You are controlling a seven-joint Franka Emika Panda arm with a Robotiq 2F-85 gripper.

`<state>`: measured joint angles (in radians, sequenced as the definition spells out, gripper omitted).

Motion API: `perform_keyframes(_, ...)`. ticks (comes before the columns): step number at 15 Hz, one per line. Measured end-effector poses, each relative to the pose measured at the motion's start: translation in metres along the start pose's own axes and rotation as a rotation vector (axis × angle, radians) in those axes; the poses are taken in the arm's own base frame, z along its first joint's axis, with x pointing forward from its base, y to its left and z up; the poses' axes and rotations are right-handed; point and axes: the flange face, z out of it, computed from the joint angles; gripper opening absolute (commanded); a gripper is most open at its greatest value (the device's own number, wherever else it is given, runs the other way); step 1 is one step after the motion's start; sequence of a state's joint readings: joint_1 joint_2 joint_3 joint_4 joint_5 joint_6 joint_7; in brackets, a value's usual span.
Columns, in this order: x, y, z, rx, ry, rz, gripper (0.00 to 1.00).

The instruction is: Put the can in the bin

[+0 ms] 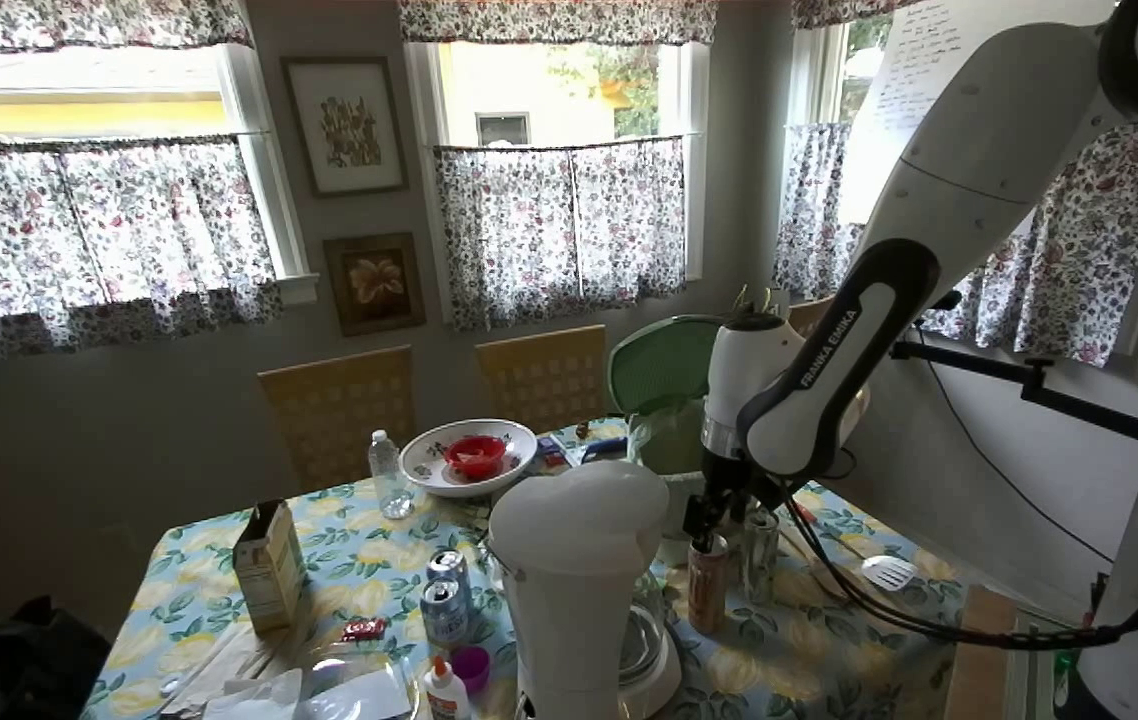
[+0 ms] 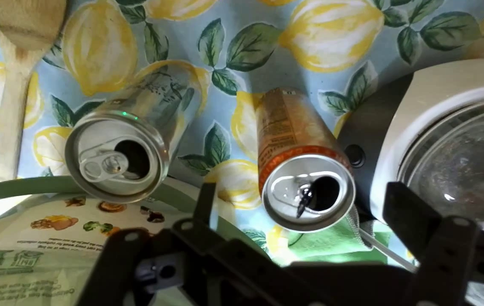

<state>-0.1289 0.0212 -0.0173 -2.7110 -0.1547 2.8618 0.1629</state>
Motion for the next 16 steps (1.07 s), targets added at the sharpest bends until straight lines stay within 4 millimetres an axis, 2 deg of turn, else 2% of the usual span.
perform_keyframes(4,0.004,0.002,0.010,0.004,0.016,-0.019,1.00)
perform_keyframes(5,0.005,0.002,0.013,0.005,0.017,-0.023,0.80)
perform_keyframes(11,0.015,-0.004,0.022,0.006,0.014,-0.038,0.38)
perform_keyframes(16,0.023,-0.007,0.022,0.007,0.022,-0.042,0.36)
